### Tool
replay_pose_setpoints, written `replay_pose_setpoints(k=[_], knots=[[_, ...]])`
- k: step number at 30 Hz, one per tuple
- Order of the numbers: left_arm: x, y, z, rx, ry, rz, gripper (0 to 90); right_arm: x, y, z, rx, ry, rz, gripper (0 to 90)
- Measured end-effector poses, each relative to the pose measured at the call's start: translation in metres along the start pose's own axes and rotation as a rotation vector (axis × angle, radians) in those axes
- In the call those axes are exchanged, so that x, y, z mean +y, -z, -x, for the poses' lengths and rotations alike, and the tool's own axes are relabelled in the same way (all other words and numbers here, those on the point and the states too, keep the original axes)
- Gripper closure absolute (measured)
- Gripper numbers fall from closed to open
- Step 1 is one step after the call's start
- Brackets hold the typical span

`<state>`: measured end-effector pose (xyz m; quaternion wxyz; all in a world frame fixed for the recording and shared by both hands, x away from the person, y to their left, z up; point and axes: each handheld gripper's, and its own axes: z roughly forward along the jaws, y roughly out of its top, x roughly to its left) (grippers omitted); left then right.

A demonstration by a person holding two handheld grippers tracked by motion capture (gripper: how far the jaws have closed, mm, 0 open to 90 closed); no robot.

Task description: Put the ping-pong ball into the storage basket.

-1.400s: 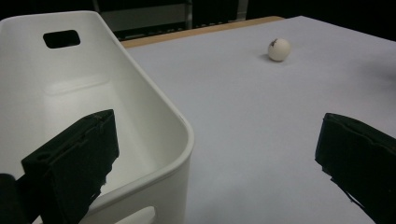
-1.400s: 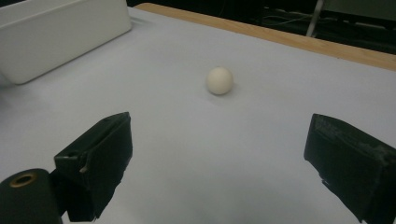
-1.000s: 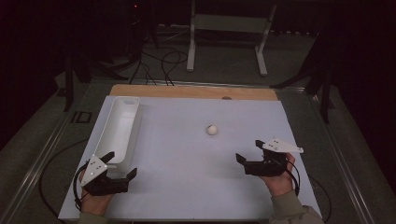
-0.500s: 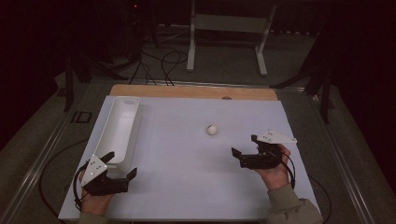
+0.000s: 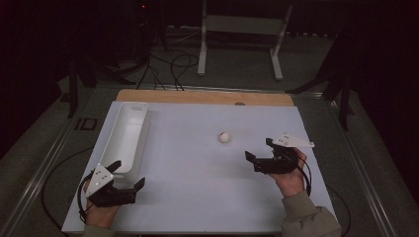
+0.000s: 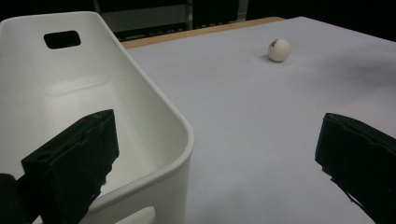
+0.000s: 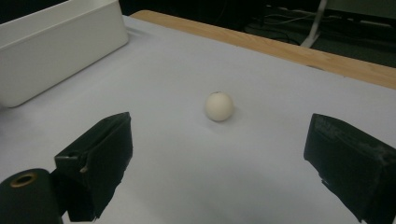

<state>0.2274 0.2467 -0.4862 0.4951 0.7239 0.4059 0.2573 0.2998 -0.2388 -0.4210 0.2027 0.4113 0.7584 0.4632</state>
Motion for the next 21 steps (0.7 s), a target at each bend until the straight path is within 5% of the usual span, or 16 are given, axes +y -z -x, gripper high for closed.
replay_pose_setpoints(k=[21], knots=[[0.0, 0.0, 0.0, 0.0, 0.003, 0.001, 0.0, 0.018, -0.012, 0.004, 0.0, -0.012, -0.003, 7.6]])
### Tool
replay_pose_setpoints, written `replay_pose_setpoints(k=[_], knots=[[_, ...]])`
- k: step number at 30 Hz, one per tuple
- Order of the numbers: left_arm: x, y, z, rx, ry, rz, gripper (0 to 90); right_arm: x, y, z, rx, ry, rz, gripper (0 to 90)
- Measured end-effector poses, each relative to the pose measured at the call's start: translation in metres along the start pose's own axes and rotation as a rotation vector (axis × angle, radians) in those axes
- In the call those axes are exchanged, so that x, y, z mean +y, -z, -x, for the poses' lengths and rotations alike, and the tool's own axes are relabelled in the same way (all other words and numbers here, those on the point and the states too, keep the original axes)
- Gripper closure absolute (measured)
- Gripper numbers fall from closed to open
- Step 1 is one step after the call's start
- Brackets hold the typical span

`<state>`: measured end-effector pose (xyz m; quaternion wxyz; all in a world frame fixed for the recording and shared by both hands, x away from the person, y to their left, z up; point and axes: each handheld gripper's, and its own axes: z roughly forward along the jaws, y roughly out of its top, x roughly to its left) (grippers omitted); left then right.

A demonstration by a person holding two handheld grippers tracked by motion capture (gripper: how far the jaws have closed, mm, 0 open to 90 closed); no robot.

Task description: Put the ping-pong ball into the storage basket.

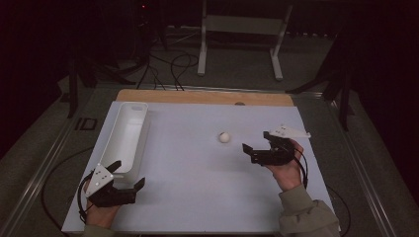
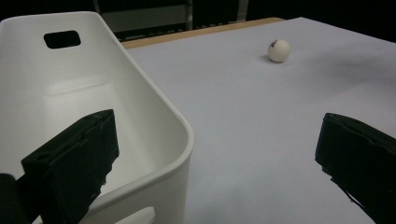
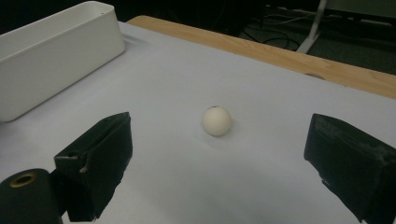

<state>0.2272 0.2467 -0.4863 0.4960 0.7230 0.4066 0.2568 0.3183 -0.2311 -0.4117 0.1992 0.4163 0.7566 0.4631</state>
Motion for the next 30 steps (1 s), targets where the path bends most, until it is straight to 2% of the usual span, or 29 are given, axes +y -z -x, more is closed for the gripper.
replay_pose_setpoints(k=[9, 18, 30], knots=[[0.0, 0.0, 0.0, -0.001, 0.002, 0.001, 0.0, 0.01, -0.007, 0.0, -0.009, -0.011, -0.003, 7.6], [0.0, 0.0, 0.0, -0.003, 0.001, 0.0, 0.0, 0.021, -0.011, 0.001, -0.016, 0.0, -0.002, 7.5], [0.0, 0.0, -0.001, -0.005, 0.002, 0.001, 0.0, 0.031, -0.026, 0.003, -0.029, 0.029, -0.041, 7.5]])
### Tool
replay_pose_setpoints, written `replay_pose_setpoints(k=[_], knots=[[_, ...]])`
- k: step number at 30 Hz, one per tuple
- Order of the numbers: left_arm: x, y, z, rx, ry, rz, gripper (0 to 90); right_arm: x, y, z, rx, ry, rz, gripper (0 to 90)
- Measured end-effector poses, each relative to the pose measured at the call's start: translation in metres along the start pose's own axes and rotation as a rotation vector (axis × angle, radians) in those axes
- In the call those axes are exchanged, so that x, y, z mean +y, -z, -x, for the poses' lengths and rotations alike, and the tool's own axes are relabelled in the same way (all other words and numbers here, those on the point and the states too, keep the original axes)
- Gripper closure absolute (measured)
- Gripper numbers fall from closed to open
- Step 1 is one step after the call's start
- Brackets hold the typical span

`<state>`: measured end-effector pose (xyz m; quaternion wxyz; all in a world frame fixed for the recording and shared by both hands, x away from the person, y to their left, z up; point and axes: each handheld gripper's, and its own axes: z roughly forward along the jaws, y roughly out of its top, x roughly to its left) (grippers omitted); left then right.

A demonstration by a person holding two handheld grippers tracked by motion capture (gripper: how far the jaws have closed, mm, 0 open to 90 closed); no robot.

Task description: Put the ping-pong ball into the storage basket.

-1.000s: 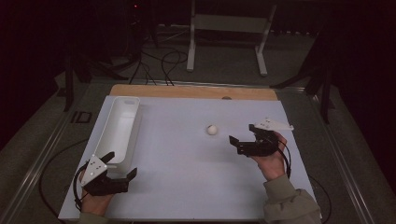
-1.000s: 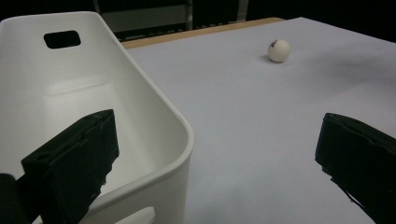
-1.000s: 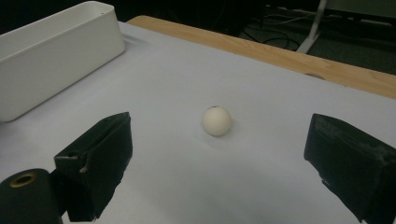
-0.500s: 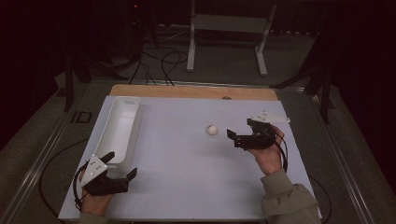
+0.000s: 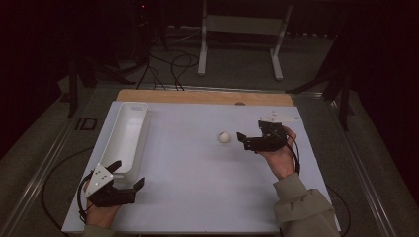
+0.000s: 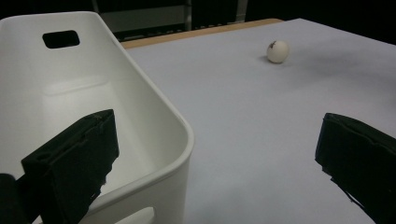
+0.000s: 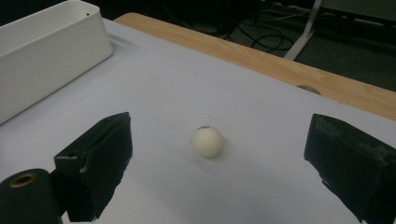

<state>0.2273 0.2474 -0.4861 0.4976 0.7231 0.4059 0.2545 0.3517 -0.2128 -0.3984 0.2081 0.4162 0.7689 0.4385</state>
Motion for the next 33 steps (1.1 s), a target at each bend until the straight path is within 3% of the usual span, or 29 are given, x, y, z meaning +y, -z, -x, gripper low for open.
replay_pose_setpoints(k=[10, 33], knots=[[0.0, 0.0, 0.0, -0.001, 0.0, 0.0, 0.0, 0.009, -0.01, -0.001, 0.024, 0.03, -0.028, 7.5], [0.0, 0.0, -0.001, -0.007, 0.002, 0.001, 0.0, 0.021, -0.03, 0.002, 0.048, 0.043, -0.045, 7.6]])
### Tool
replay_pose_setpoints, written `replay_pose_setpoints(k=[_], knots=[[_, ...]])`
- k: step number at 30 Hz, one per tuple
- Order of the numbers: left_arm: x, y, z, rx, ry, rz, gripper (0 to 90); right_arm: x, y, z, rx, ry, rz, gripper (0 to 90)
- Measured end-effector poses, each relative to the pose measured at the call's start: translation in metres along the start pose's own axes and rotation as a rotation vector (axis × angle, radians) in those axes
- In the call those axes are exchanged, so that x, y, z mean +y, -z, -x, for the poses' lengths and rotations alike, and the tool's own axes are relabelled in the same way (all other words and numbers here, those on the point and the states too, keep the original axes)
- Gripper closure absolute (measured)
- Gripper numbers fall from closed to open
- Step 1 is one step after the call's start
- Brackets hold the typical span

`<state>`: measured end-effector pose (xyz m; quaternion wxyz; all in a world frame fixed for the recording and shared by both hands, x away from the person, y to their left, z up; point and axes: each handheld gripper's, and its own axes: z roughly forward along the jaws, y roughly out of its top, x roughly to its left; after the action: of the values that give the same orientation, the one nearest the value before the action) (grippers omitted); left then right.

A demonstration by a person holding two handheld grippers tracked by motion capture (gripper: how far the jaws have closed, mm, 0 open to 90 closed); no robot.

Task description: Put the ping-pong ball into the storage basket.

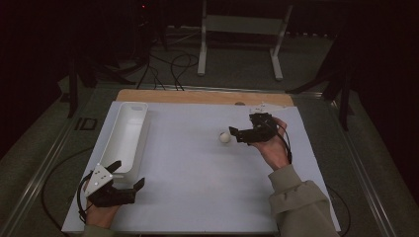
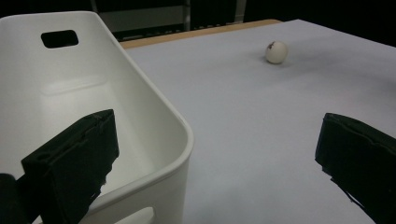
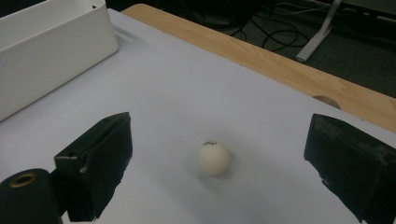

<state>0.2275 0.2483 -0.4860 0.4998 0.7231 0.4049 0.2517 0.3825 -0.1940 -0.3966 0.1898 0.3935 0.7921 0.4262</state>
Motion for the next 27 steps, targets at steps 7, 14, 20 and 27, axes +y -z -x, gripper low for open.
replay_pose_setpoints(k=[7, 14, 20, 27], knots=[[0.0, 0.0, 0.0, 0.0, 0.0, 0.0, 0.0, 0.004, -0.006, 0.001, 0.004, 0.005, -0.007, 7.6], [0.0, 0.0, 0.0, -0.001, -0.001, 0.0, 0.0, 0.006, -0.012, 0.002, 0.011, 0.002, -0.011, 7.6], [0.0, 0.0, 0.0, -0.002, -0.001, 0.0, 0.0, 0.006, -0.017, 0.004, 0.018, -0.001, -0.012, 7.6], [0.0, 0.0, 0.0, -0.003, -0.001, 0.0, 0.0, 0.005, -0.021, 0.006, 0.024, -0.004, -0.009, 7.6]])
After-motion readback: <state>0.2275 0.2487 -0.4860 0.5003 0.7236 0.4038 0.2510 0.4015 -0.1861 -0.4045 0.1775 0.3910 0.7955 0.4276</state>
